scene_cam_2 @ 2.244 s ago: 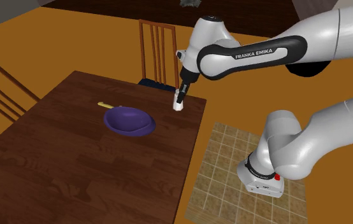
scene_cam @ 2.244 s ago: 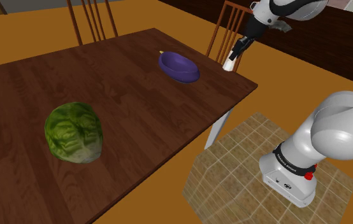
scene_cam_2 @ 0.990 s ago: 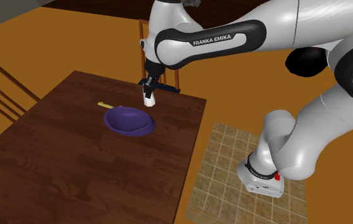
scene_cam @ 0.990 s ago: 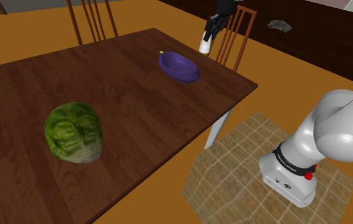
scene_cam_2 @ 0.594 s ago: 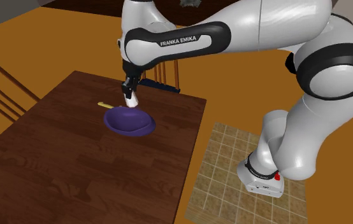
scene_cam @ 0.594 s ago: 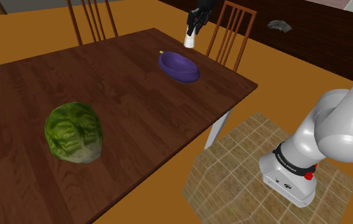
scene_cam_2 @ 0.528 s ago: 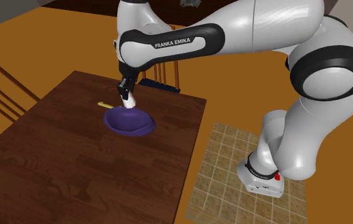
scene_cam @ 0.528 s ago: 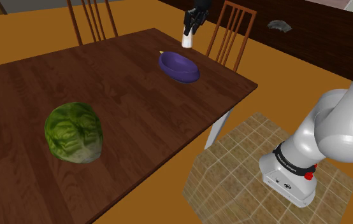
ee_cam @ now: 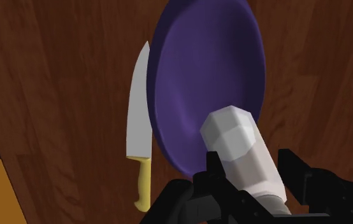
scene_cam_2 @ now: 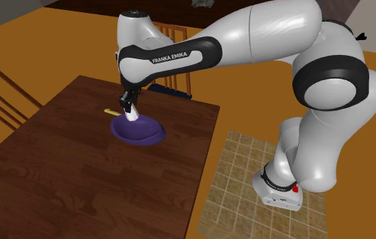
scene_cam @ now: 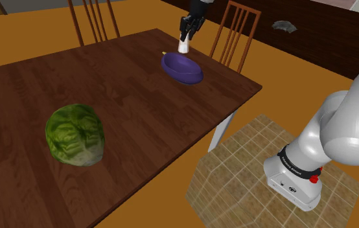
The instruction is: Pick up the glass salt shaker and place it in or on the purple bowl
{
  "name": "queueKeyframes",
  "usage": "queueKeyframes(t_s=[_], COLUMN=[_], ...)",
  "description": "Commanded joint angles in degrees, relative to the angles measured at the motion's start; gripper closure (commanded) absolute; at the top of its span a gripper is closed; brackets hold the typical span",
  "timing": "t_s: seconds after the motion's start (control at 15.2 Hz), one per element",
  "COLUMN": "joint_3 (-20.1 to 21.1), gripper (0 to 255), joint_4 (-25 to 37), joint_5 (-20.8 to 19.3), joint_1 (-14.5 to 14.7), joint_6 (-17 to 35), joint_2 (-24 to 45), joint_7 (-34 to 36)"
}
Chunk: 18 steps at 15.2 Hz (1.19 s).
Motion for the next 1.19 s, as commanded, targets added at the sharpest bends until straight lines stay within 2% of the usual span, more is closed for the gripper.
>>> queueKeyframes(t_s=[0.0,0.53,1.06,1.12], joint_3=[0.0,0.3,0.3,0.3], gripper=[255,255,255,0], joint_4=[-1.1,-5.0,-5.0,-5.0], joint_5=[0.4,2.1,2.1,2.1], joint_1=[0.0,-0.1,-0.1,-0.1], joint_6=[1.5,7.0,7.0,7.0], joint_2=[0.5,2.4,2.4,2.4], joint_7=[-0.5,-2.2,-2.2,-2.2])
